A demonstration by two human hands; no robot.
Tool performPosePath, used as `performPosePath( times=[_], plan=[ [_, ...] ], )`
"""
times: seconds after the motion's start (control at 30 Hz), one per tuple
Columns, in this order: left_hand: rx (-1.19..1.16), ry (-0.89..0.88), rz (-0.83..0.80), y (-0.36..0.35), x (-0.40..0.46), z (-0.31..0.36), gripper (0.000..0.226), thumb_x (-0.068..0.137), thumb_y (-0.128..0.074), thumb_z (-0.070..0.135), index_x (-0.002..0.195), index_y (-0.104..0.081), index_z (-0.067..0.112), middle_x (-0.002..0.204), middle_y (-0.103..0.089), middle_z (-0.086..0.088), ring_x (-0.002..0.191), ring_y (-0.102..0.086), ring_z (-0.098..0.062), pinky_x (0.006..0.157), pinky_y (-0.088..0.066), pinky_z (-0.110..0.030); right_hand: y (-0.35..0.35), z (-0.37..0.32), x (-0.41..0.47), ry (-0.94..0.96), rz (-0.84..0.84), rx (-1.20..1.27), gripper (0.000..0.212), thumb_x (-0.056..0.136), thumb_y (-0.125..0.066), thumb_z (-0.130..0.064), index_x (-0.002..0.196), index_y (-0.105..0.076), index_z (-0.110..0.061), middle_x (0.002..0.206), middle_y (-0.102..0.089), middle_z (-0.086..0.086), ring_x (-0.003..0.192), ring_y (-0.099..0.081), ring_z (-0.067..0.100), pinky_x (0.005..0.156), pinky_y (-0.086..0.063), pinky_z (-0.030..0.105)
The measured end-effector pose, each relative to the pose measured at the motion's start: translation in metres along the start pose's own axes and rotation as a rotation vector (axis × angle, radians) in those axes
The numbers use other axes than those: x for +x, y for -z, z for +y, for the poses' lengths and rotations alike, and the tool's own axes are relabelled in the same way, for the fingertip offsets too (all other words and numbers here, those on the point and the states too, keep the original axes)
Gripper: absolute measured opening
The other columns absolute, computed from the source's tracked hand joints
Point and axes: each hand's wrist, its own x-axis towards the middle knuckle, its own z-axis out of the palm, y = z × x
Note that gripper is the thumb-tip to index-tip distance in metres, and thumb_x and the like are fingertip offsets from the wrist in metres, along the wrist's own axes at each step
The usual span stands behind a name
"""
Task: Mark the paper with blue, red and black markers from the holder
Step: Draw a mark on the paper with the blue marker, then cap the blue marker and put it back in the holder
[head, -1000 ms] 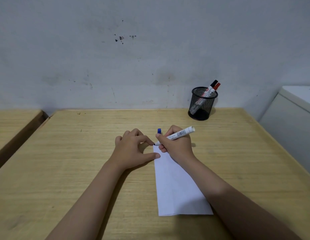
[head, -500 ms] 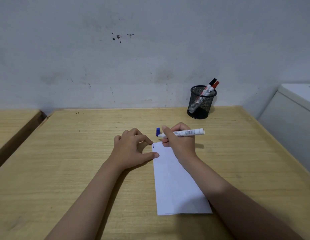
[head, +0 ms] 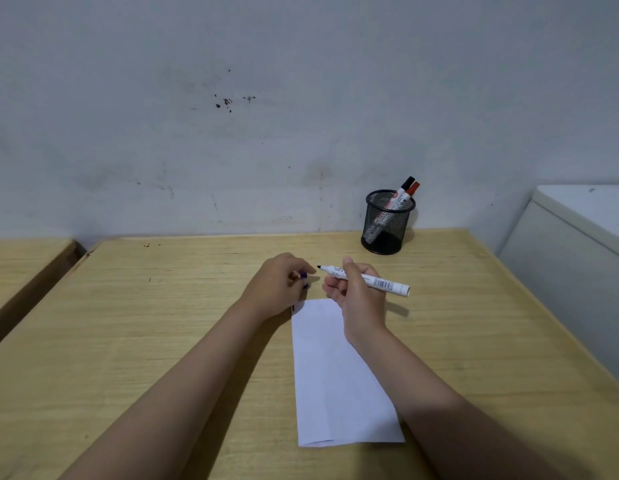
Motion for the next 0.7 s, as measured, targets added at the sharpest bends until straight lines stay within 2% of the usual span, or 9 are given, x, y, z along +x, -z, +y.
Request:
performPosePath(
  times=[0.1, 0.13, 0.2, 0.3, 0.4, 0.57, 0.7],
  plan=[
    [-0.072, 0.066, 0.066, 0.003, 0.002, 0.007, 0.017, 0.083, -0.058, 0.006, 0.090, -0.071, 0.015, 0.090, -0.069, -0.003, 0.083, -0.065, -0.017, 0.069, -0.048, -0.016, -0.002, -0.015, -0.004, 0.043, 0.015, -0.062, 0.020, 0.087, -0.065, -0.025, 0.073, -0.054, -0.016, 0.051, -0.054, -0.002, 0.039, -0.046, 0.009, 0.042, -0.039, 0.023],
    [-0.186, 0.102, 0.123, 0.007, 0.000, 0.012, 0.014, 0.082, -0.060, 0.006, 0.086, -0.070, 0.015, 0.086, -0.070, -0.003, 0.080, -0.066, -0.017, 0.069, -0.048, -0.015, -0.002, -0.023, -0.006, 0.086, 0.007, -0.070, 0.022, 0.086, -0.066, -0.025, 0.070, -0.053, -0.017, 0.054, -0.053, -0.001, 0.036, -0.040, 0.009, 0.038, -0.032, 0.021],
    [-0.504, 0.160, 0.218, 0.017, -0.008, 0.023, 0.012, 0.082, -0.064, 0.004, 0.080, -0.068, 0.015, 0.081, -0.070, -0.005, 0.077, -0.067, -0.017, 0.077, -0.052, -0.024, -0.004, -0.040, -0.010, 0.190, -0.025, -0.074, 0.027, 0.085, -0.068, -0.024, 0.063, -0.052, -0.018, 0.055, -0.053, 0.001, 0.034, -0.034, 0.008, 0.036, -0.026, 0.019],
    [-0.877, 0.200, 0.227, 0.032, -0.023, 0.042, 0.010, 0.083, -0.062, 0.002, 0.082, -0.067, 0.010, 0.082, -0.069, -0.011, 0.075, -0.068, -0.019, 0.086, -0.053, -0.034, -0.004, -0.058, -0.021, 0.331, -0.054, -0.100, 0.031, 0.084, -0.068, -0.026, 0.059, -0.052, -0.020, 0.049, -0.054, -0.003, 0.038, -0.040, 0.007, 0.040, -0.031, 0.019],
    [-1.042, 0.225, 0.203, 0.037, -0.038, 0.058, 0.008, 0.085, -0.060, 0.003, 0.084, -0.066, 0.008, 0.081, -0.068, -0.009, 0.071, -0.068, -0.014, 0.084, -0.055, -0.029, -0.003, -0.066, -0.035, 0.431, -0.086, -0.160, 0.030, 0.085, -0.067, -0.023, 0.061, -0.052, -0.015, 0.044, -0.053, -0.006, 0.044, -0.049, 0.005, 0.049, -0.037, 0.019],
    [-1.149, 0.211, 0.172, 0.041, -0.056, 0.083, 0.010, 0.087, -0.057, 0.004, 0.084, -0.065, 0.010, 0.072, -0.070, -0.001, 0.069, -0.067, -0.011, 0.078, -0.056, -0.025, 0.002, -0.074, -0.056, 0.537, -0.130, -0.197, 0.034, 0.085, -0.066, -0.013, 0.057, -0.047, -0.011, 0.038, -0.049, -0.005, 0.040, -0.046, 0.006, 0.047, -0.038, 0.016],
    [-1.128, 0.152, 0.120, 0.045, -0.071, 0.099, 0.010, 0.086, -0.057, 0.002, 0.082, -0.064, 0.008, 0.075, -0.066, -0.006, 0.065, -0.065, -0.012, 0.073, -0.055, -0.024, 0.003, -0.079, -0.073, 0.595, -0.158, -0.236, 0.036, 0.085, -0.065, -0.010, 0.056, -0.045, -0.010, 0.039, -0.046, -0.004, 0.038, -0.045, 0.007, 0.047, -0.038, 0.019]
  ],
)
